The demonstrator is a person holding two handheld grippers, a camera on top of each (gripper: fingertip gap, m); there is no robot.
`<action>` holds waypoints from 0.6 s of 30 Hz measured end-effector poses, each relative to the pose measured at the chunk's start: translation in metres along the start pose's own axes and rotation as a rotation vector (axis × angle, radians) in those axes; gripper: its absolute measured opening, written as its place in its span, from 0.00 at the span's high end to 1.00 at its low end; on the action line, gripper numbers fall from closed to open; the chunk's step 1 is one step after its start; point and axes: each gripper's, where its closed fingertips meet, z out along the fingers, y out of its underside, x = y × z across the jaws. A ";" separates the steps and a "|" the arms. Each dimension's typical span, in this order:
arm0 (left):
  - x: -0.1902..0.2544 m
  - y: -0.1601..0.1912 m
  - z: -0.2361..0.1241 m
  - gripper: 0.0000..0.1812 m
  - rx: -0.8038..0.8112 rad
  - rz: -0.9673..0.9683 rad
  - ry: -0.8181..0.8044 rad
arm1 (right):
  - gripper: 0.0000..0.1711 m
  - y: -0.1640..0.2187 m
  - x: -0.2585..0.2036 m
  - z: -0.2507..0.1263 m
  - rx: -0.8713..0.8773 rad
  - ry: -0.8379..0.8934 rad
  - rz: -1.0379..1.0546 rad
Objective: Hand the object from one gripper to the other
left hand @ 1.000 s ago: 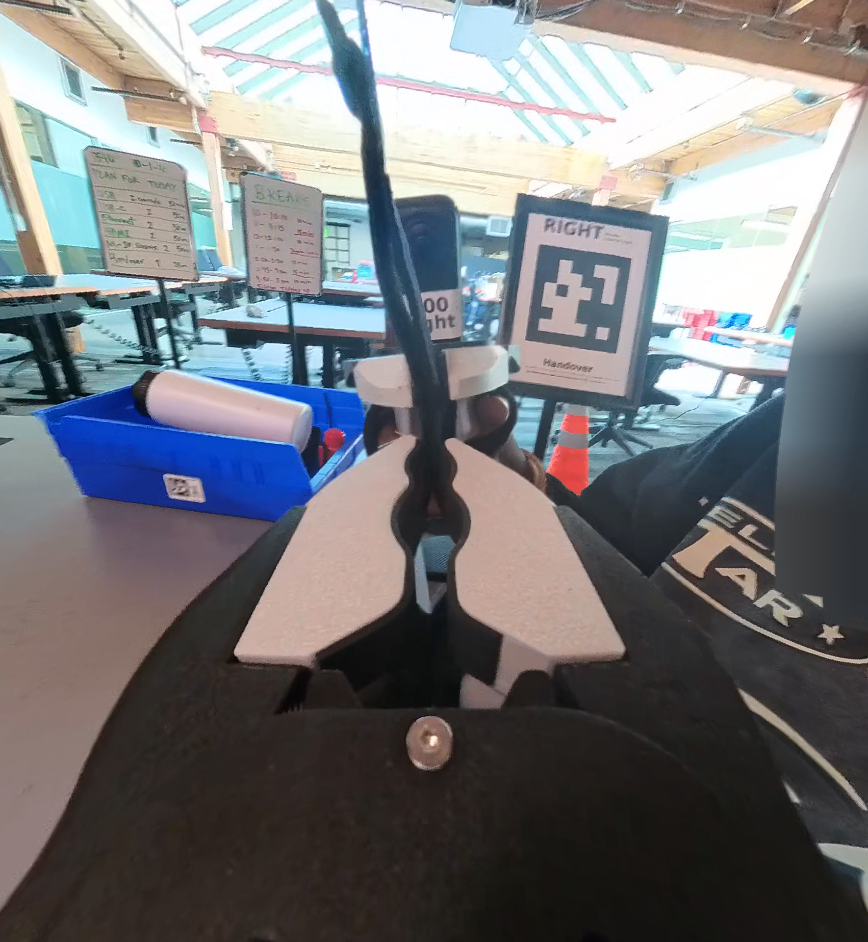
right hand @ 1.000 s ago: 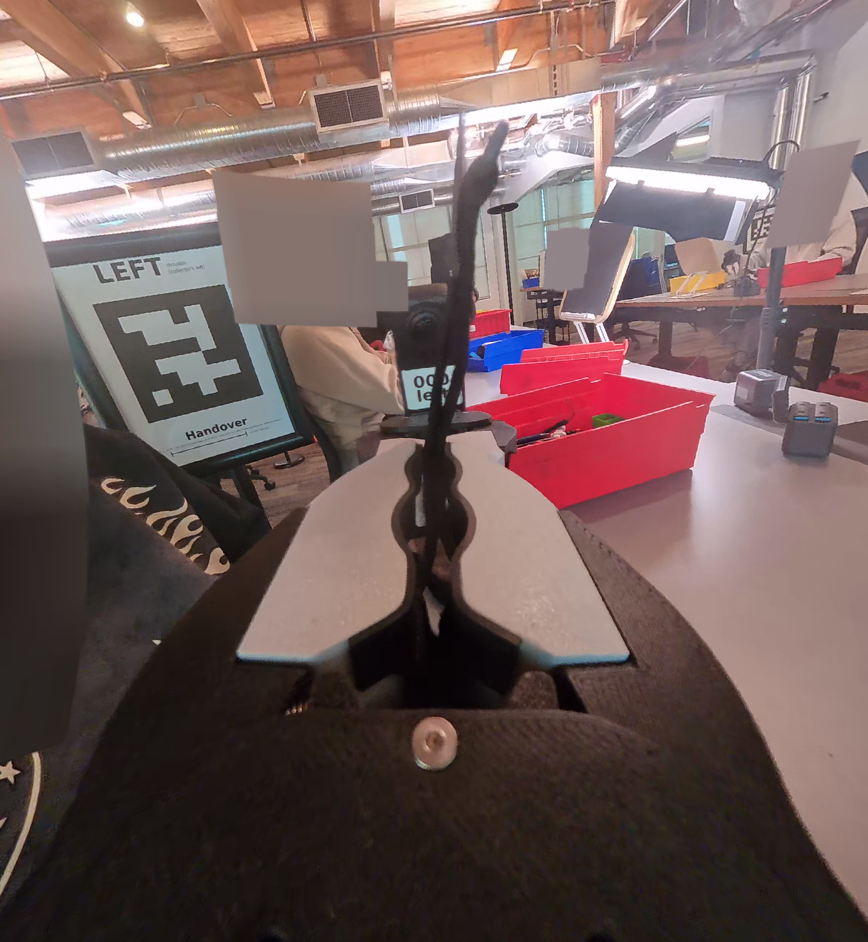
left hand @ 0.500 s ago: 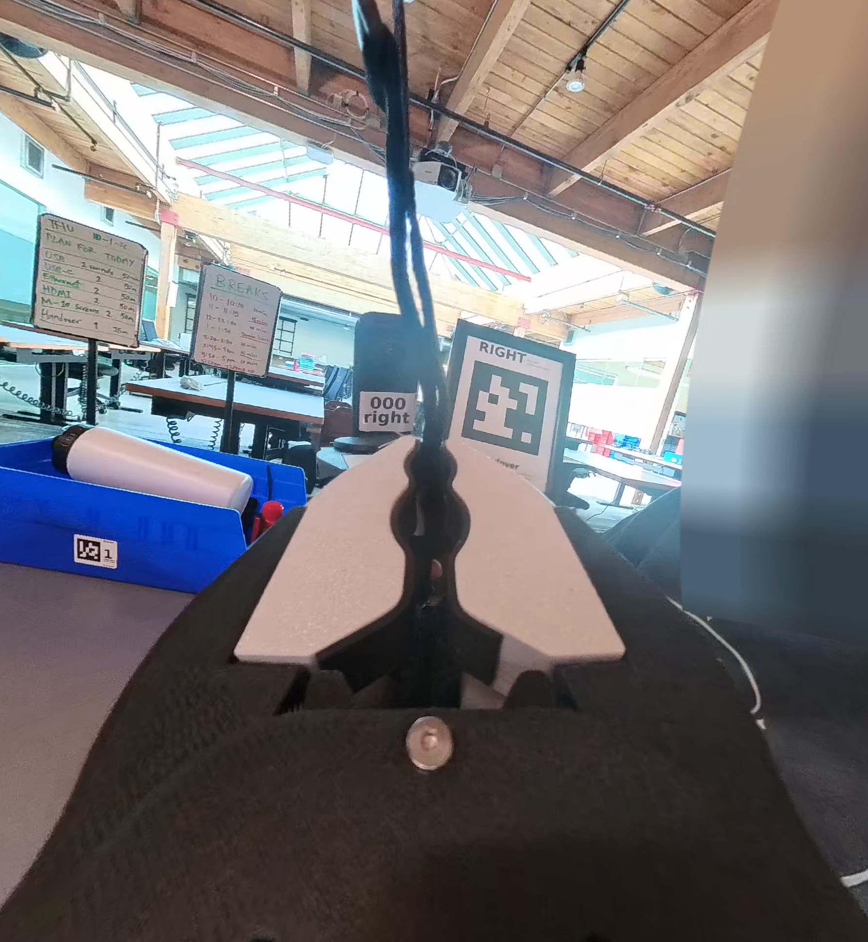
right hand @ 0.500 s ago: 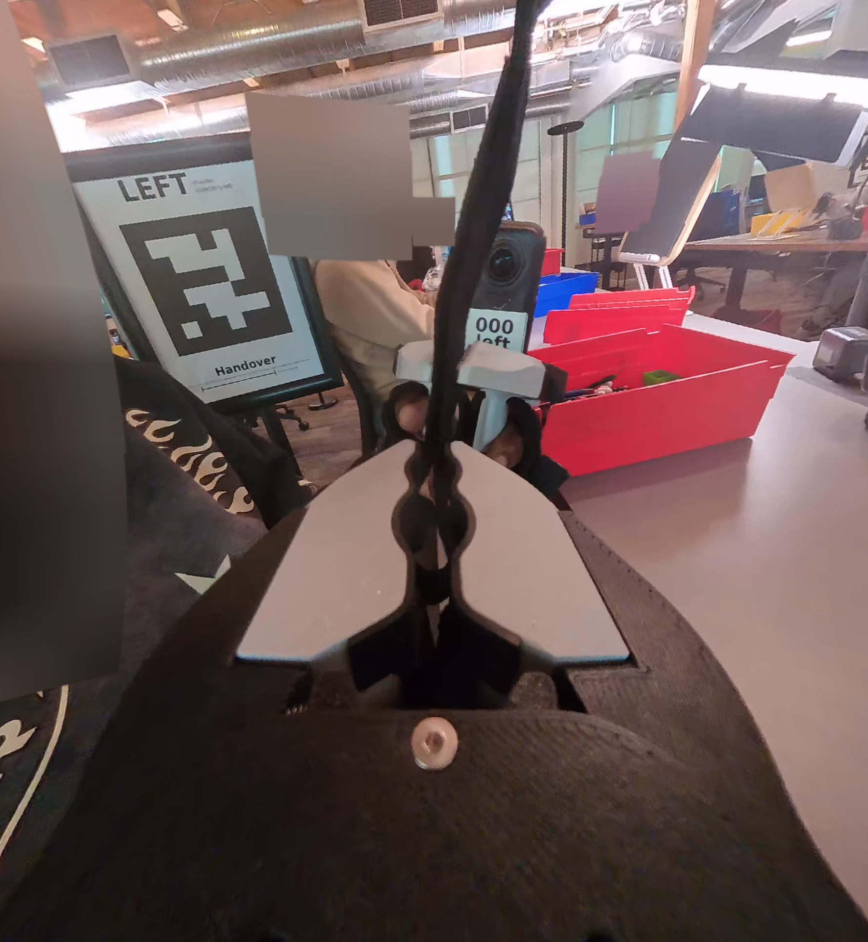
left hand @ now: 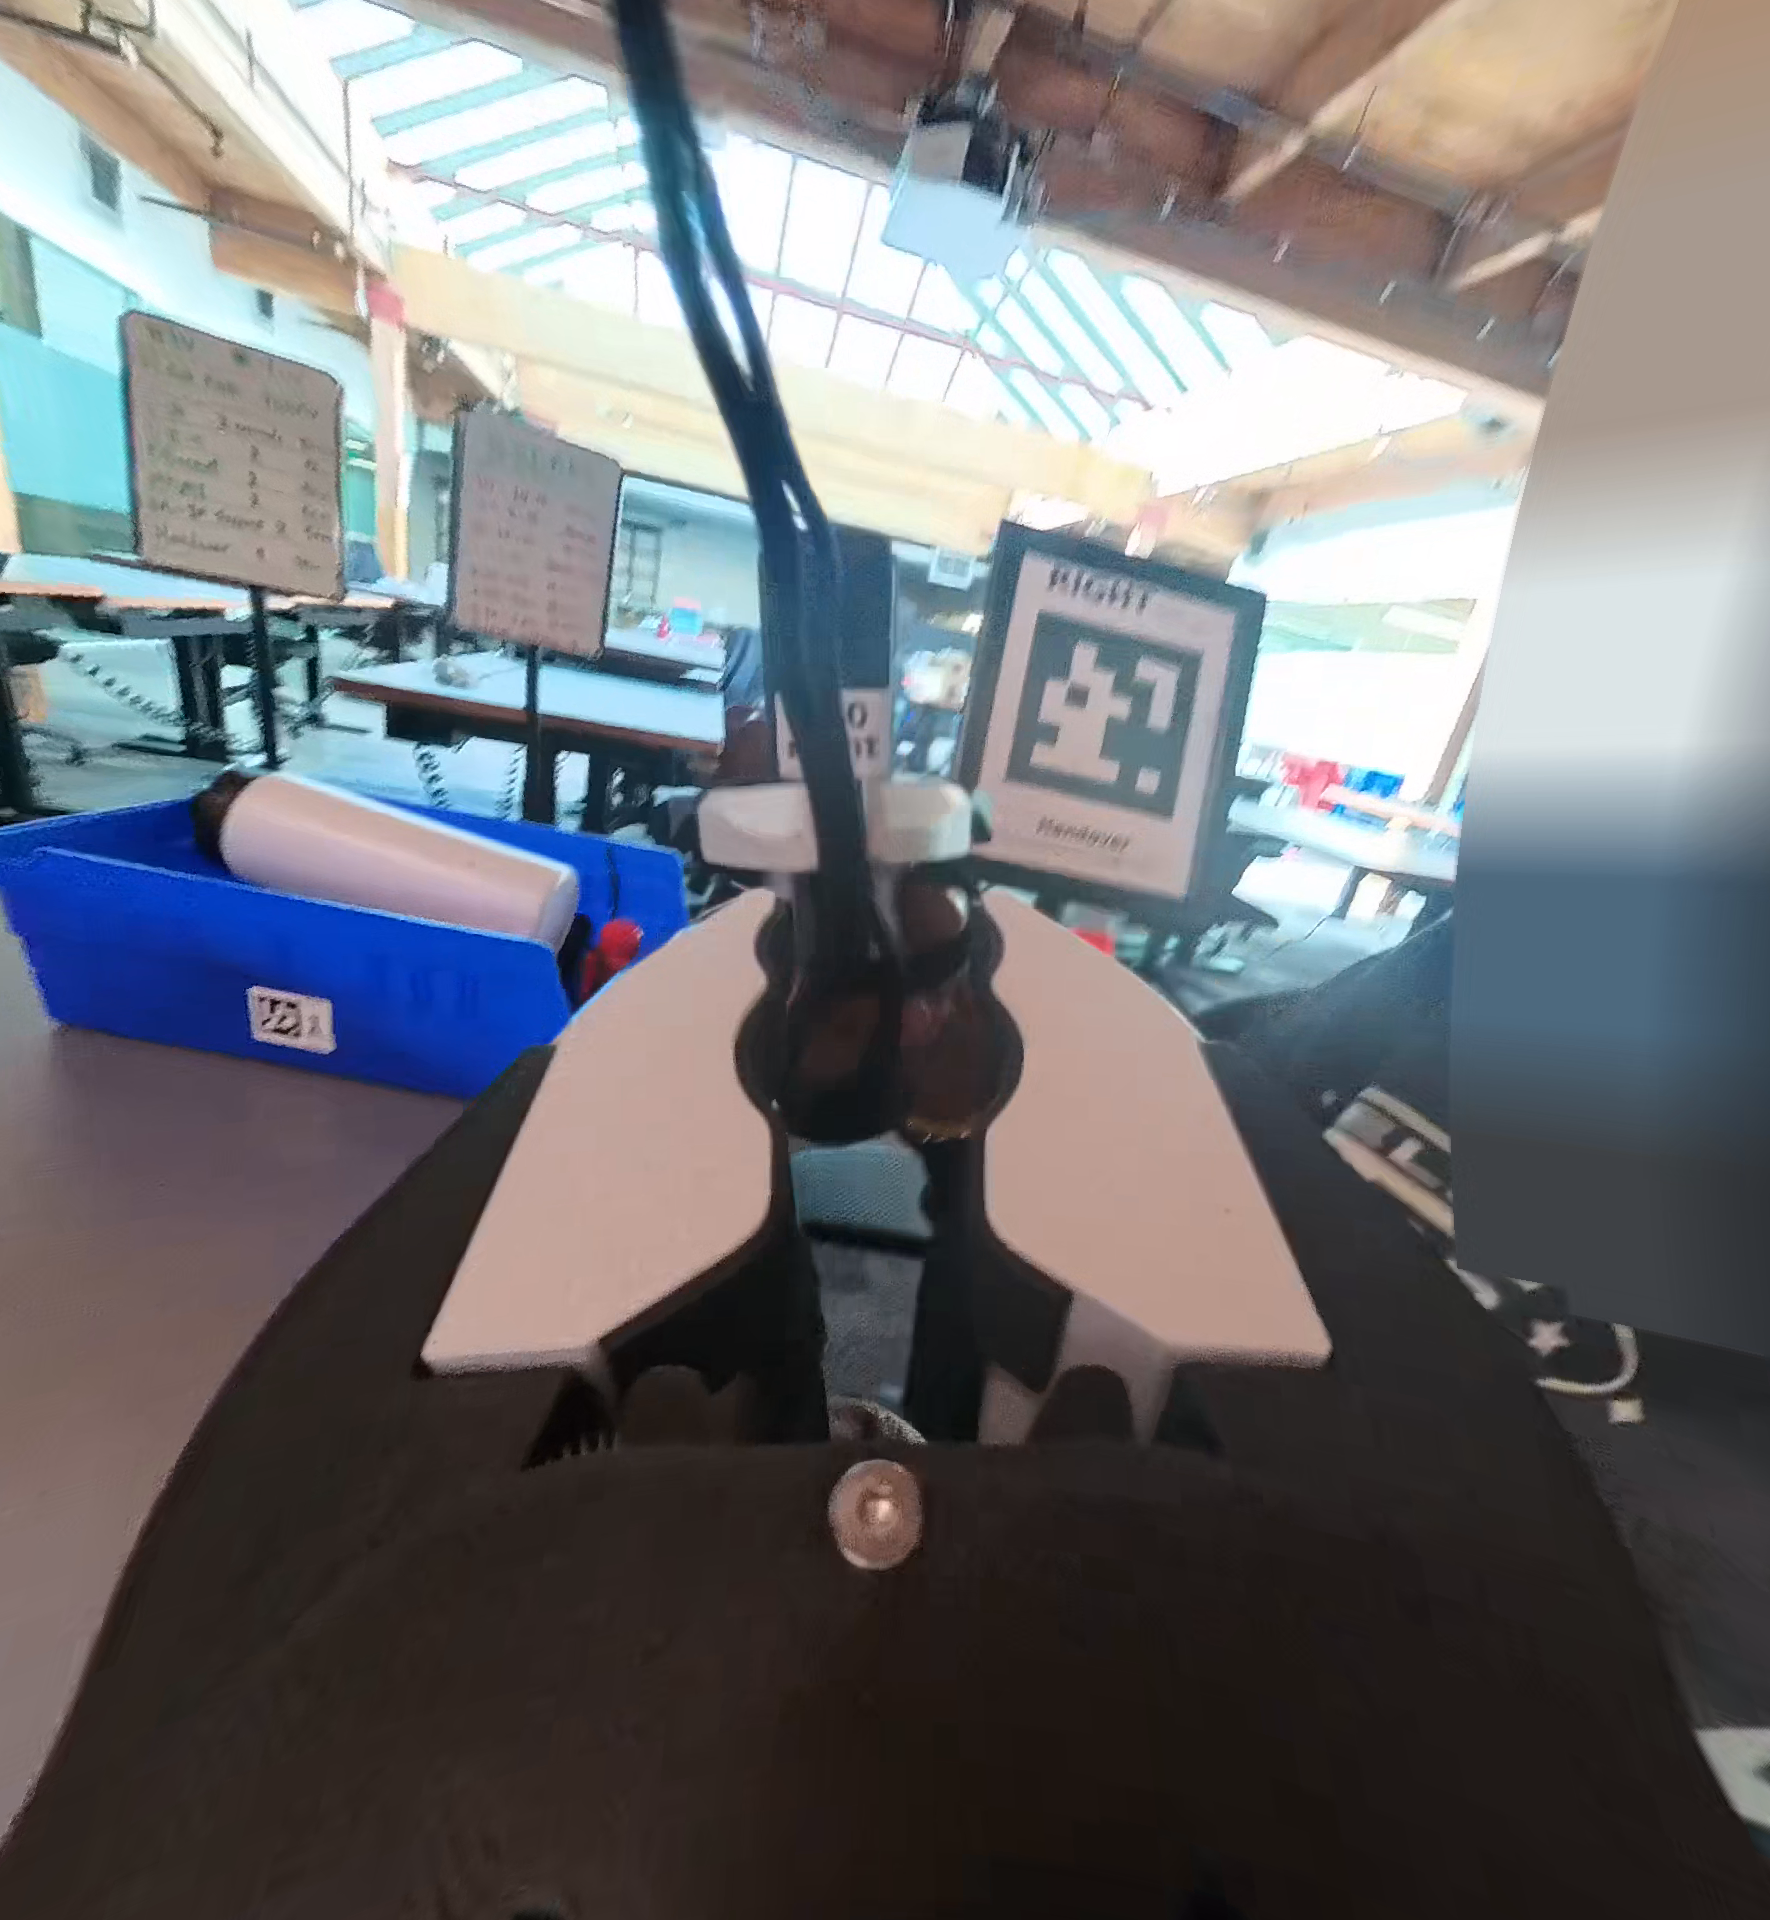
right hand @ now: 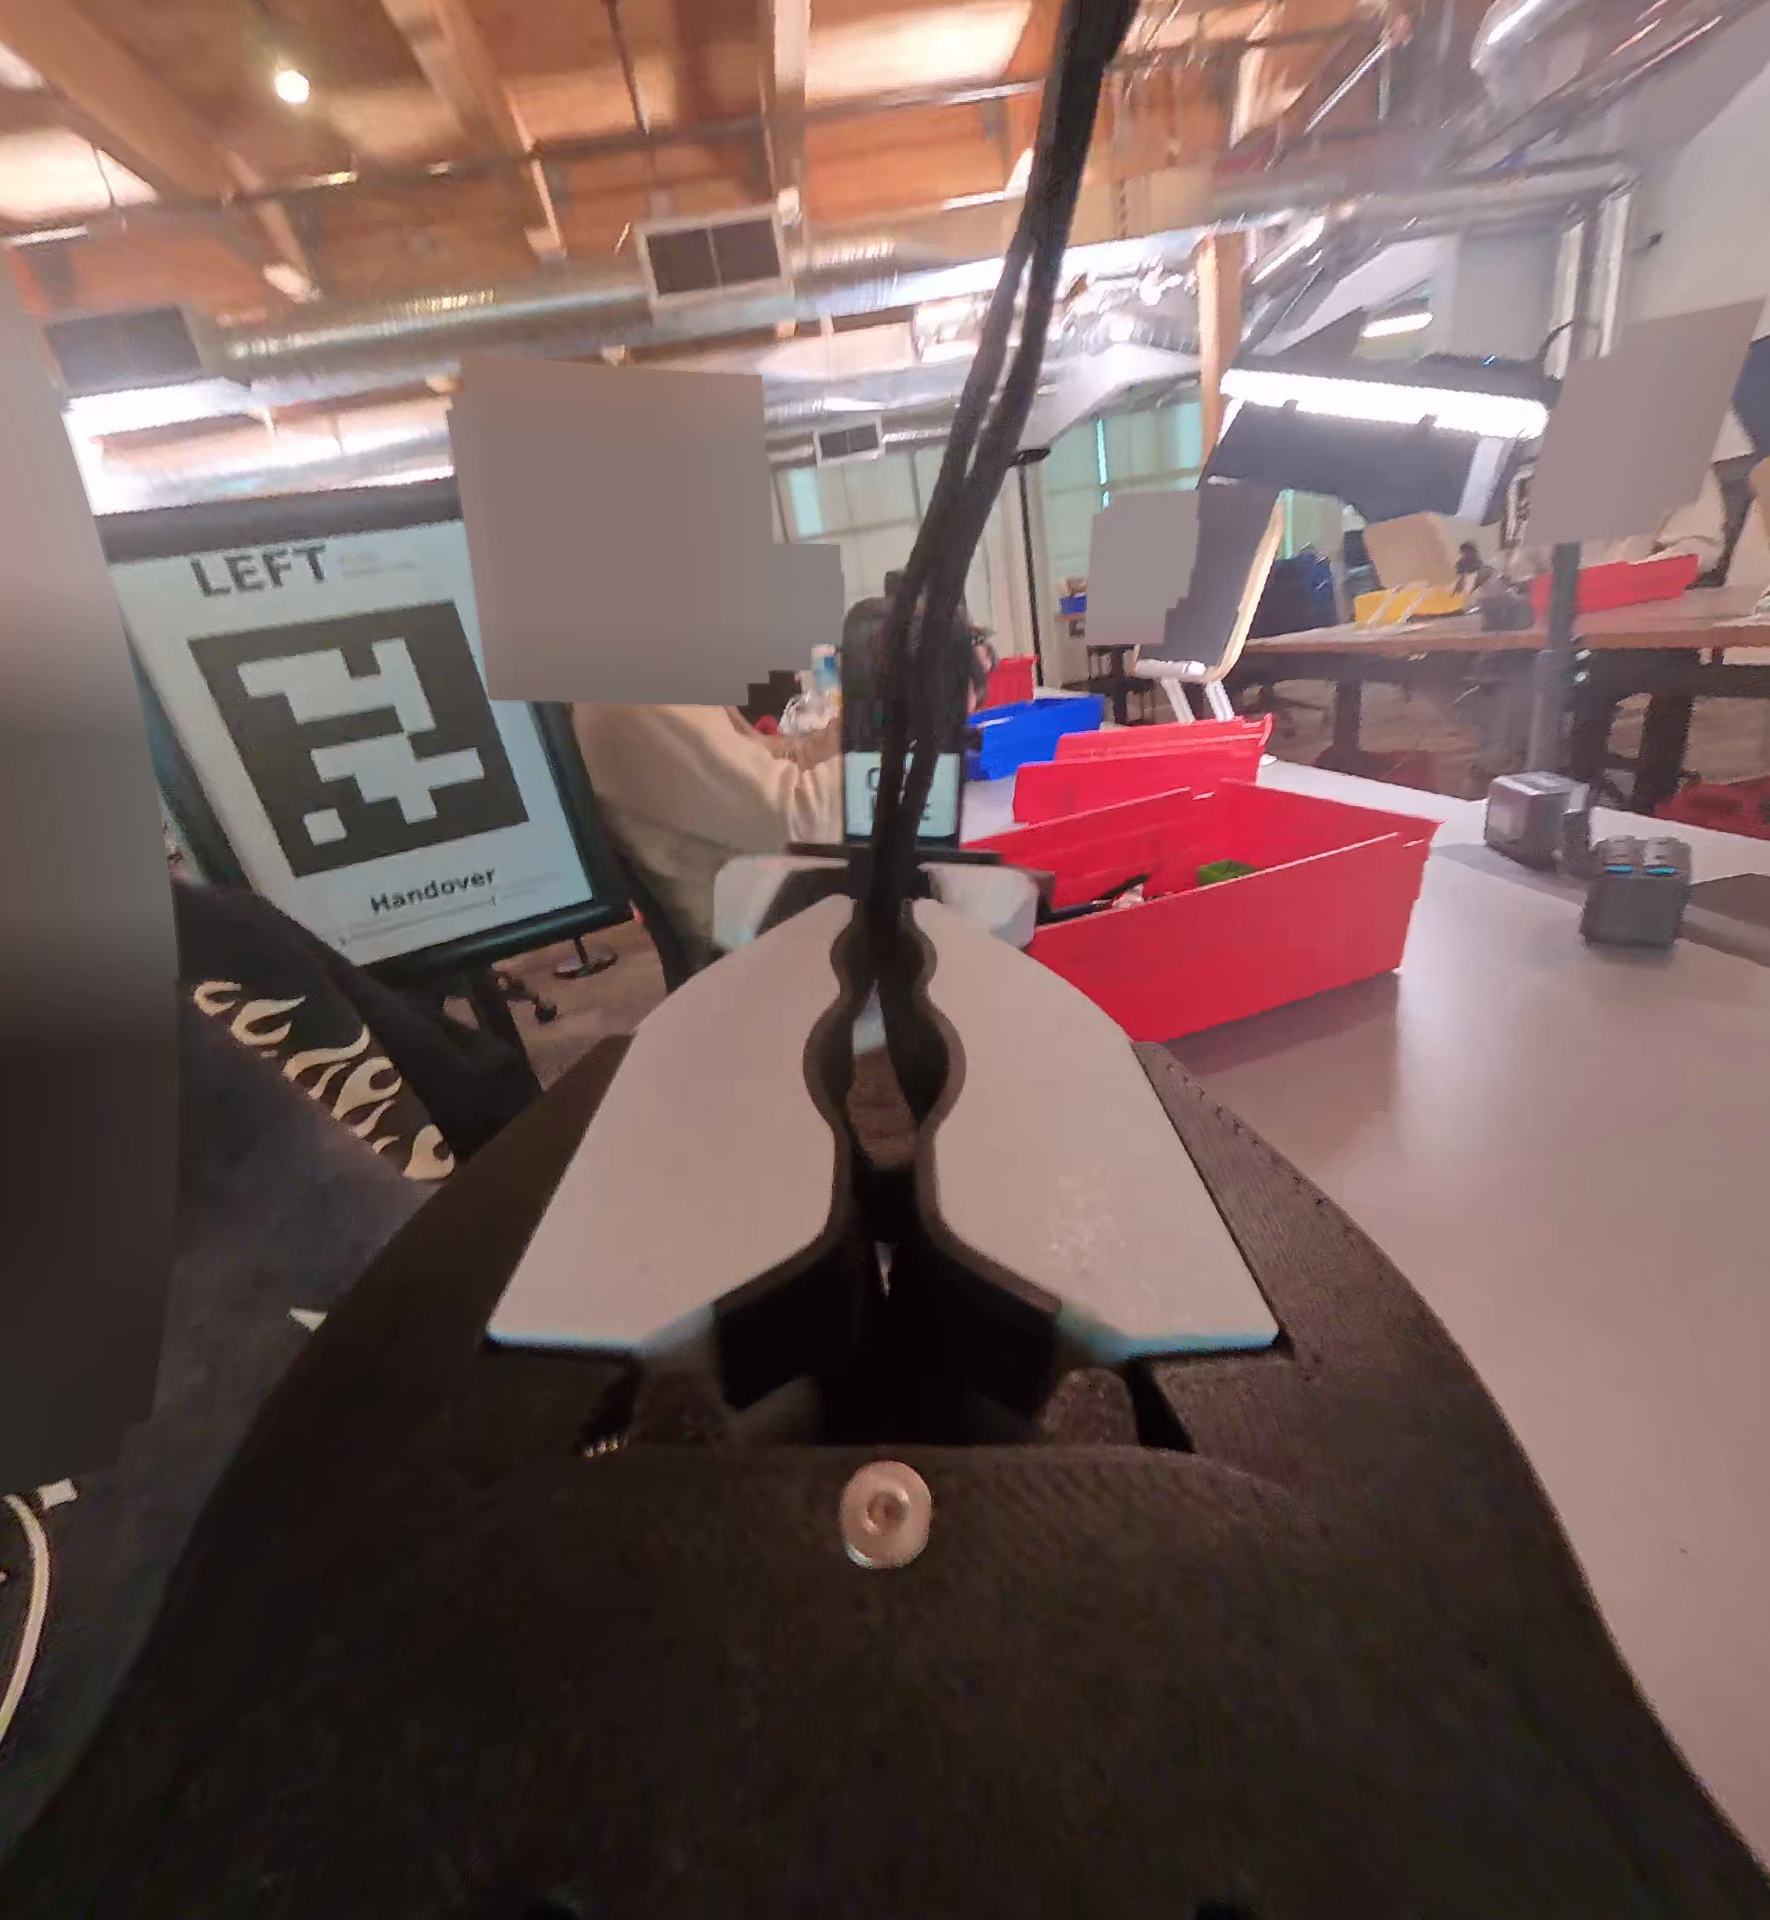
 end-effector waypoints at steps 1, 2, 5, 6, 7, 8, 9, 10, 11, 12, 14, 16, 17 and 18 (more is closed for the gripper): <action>-0.001 0.005 0.003 0.83 -0.032 0.030 -0.022 | 0.97 -0.002 0.002 -0.001 0.012 0.010 0.003; -0.002 0.010 0.007 0.83 -0.061 0.058 -0.045 | 0.97 -0.003 0.003 -0.002 0.019 0.016 0.006; -0.007 0.016 0.012 0.86 -0.099 0.124 -0.110 | 0.97 -0.003 0.004 -0.002 0.025 0.022 0.009; -0.008 0.015 0.012 0.88 -0.092 0.136 -0.124 | 0.97 -0.003 0.003 -0.002 0.025 0.020 0.009; -0.008 0.014 0.012 0.91 -0.085 0.141 -0.126 | 0.97 -0.003 0.002 -0.001 0.027 0.017 0.010; -0.007 0.014 0.011 0.93 -0.083 0.137 -0.115 | 0.97 -0.004 0.002 -0.001 0.029 0.018 0.011; -0.005 0.014 0.011 0.95 -0.082 0.127 -0.102 | 0.97 -0.004 0.002 -0.001 0.026 0.016 0.010; -0.005 0.014 0.011 0.96 -0.081 0.117 -0.091 | 0.97 -0.003 0.001 -0.001 0.023 0.013 0.010; -0.004 0.014 0.012 0.97 -0.075 0.110 -0.082 | 0.97 -0.003 0.000 -0.001 0.022 0.012 0.009; -0.003 0.013 0.012 0.97 -0.068 0.104 -0.072 | 0.97 -0.004 0.000 -0.001 0.022 0.010 0.010; -0.001 0.013 0.012 0.97 -0.061 0.085 -0.052 | 0.97 -0.004 -0.001 0.000 0.022 0.004 0.019; 0.000 0.012 0.011 0.97 -0.054 0.067 -0.038 | 0.96 -0.004 -0.002 0.000 0.027 -0.008 0.035; -0.001 0.012 0.011 0.97 -0.055 0.056 -0.042 | 0.96 -0.004 -0.002 0.000 0.028 -0.010 0.039; -0.002 0.011 0.011 0.97 -0.053 0.053 -0.050 | 0.93 -0.003 -0.001 0.000 0.023 -0.007 0.037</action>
